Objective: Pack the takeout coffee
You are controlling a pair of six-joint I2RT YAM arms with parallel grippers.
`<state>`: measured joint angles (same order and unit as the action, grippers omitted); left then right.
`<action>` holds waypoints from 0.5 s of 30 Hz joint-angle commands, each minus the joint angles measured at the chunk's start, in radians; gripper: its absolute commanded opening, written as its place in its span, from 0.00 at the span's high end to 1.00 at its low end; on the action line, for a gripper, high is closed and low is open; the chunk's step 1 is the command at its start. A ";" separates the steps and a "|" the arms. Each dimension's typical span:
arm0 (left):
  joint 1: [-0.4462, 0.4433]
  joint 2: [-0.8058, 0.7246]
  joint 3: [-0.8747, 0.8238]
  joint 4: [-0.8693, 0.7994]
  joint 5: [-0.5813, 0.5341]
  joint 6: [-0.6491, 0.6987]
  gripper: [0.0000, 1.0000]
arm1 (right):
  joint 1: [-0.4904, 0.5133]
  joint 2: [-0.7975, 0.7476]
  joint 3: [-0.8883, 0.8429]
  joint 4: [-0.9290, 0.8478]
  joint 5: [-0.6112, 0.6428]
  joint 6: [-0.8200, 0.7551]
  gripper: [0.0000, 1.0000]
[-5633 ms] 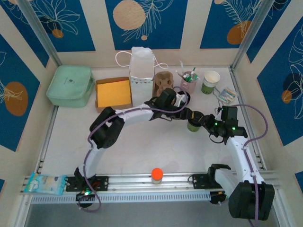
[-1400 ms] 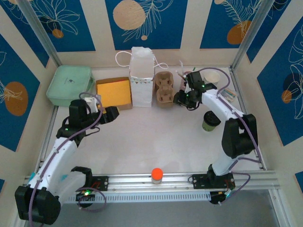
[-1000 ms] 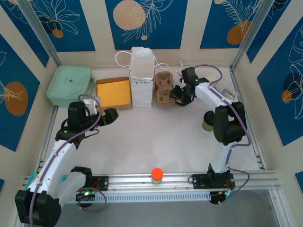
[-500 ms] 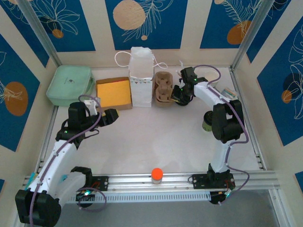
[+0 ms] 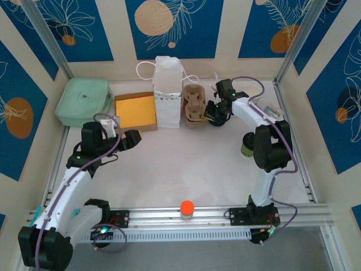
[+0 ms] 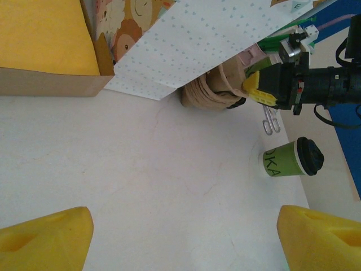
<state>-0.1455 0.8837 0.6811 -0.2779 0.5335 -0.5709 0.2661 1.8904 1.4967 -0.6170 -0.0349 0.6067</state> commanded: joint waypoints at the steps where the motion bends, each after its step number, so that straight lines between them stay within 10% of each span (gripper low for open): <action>1: 0.012 -0.006 -0.004 0.006 0.028 -0.008 0.15 | -0.002 -0.041 0.006 -0.017 -0.025 -0.003 0.87; 15: 0.012 -0.004 -0.001 0.008 0.029 -0.007 0.15 | 0.003 -0.025 0.014 -0.040 0.001 -0.016 0.81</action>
<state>-0.1455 0.8837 0.6811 -0.2779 0.5358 -0.5705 0.2661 1.8885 1.4967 -0.6250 -0.0334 0.6025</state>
